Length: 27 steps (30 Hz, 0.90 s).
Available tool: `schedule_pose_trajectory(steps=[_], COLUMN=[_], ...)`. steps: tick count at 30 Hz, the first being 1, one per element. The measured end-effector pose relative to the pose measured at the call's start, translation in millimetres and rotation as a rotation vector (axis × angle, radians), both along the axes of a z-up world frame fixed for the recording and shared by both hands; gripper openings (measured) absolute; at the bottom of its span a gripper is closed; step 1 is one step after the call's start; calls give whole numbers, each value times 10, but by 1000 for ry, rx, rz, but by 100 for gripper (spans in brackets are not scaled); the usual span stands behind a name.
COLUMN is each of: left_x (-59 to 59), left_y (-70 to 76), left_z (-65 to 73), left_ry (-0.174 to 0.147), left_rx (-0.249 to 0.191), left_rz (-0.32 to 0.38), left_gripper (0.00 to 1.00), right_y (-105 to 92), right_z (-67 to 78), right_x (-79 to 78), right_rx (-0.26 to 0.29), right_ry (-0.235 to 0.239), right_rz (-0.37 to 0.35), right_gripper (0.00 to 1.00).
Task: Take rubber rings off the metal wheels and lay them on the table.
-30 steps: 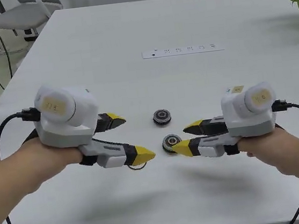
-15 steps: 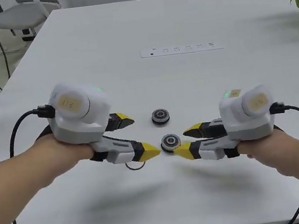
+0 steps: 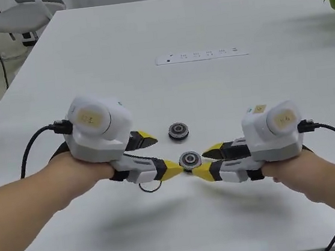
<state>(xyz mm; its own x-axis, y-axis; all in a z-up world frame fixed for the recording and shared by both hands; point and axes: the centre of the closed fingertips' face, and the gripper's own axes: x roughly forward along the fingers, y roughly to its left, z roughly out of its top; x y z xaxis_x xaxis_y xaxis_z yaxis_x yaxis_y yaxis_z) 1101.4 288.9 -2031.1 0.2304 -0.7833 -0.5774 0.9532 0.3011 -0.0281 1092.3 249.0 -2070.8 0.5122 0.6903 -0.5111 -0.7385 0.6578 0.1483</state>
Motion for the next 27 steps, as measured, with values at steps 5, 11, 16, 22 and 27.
schedule_pose_trajectory(steps=[5, 11, 16, 22, 27], left_x=[9, -11, -29, -17, -20], left_y=[-45, -118, -172, -227, -292], left_z=[-48, -111, -163, -182, -186], left_ry=[6, 17, 26, 34, 44], left_rx=[4, 10, 16, 16, 11], left_rz=[-7, -16, -27, -23, -23], left_gripper=[43, 40, 36, 33, 30], right_y=[3, 3, 6, 4, 3], right_z=[-18, -52, -58, -50, -56], right_x=[5, -7, -8, -2, -5], right_rx=[4, -1, 4, 9, 11], right_ry=[5, 9, 9, 7, 9], right_rz=[-3, 0, -1, -5, -6], right_gripper=[26, 24, 22, 20, 19])
